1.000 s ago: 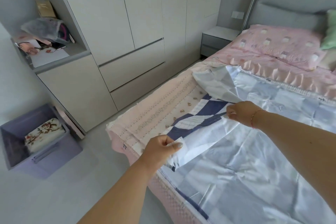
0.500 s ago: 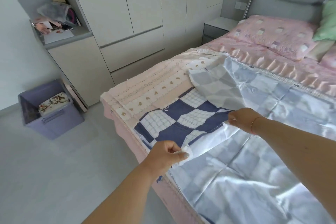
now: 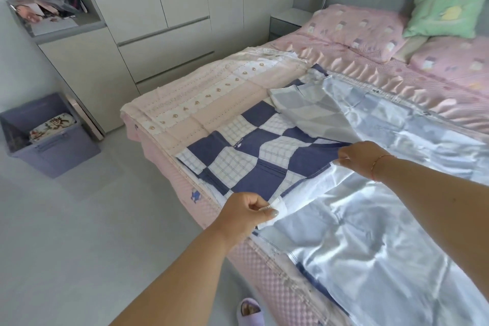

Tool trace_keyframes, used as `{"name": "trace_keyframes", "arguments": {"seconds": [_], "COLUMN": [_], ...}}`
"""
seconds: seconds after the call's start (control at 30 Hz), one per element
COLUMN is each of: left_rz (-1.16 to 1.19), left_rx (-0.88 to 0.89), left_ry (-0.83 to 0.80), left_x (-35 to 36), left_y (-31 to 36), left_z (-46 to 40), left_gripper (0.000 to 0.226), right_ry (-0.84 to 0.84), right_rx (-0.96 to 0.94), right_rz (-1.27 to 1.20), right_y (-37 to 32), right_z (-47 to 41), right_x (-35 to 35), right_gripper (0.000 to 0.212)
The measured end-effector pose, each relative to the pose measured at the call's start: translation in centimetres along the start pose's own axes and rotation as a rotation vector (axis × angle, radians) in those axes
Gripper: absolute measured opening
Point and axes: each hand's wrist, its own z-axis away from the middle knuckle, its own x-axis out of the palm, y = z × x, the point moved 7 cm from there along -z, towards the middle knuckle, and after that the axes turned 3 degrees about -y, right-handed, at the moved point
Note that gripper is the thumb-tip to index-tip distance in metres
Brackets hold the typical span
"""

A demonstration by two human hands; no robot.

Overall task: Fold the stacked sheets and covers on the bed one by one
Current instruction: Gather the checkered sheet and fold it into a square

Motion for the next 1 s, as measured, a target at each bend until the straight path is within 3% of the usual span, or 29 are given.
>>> {"name": "trace_keyframes", "arguments": {"seconds": [0.4, 0.67, 1.0], "left_rz": [-0.019, -0.023, -0.056], "left_rx": [0.005, -0.076, -0.185], "left_ry": [-0.050, 0.043, 0.144], "left_x": [12.9, 21.3, 31.3], "left_y": [-0.2, -1.4, -3.3], "left_z": [5.2, 7.3, 11.2], "left_gripper": [0.010, 0.019, 0.010], "right_ry": [-0.087, -0.083, -0.137], "right_rx": [0.025, -0.075, -0.170], "right_rz": [0.032, 0.022, 0.062], "right_y": [8.3, 12.6, 16.4], "right_z": [12.1, 15.1, 19.5], "right_x": [6.9, 10.9, 16.3], "right_gripper": [0.035, 0.033, 0.026]}}
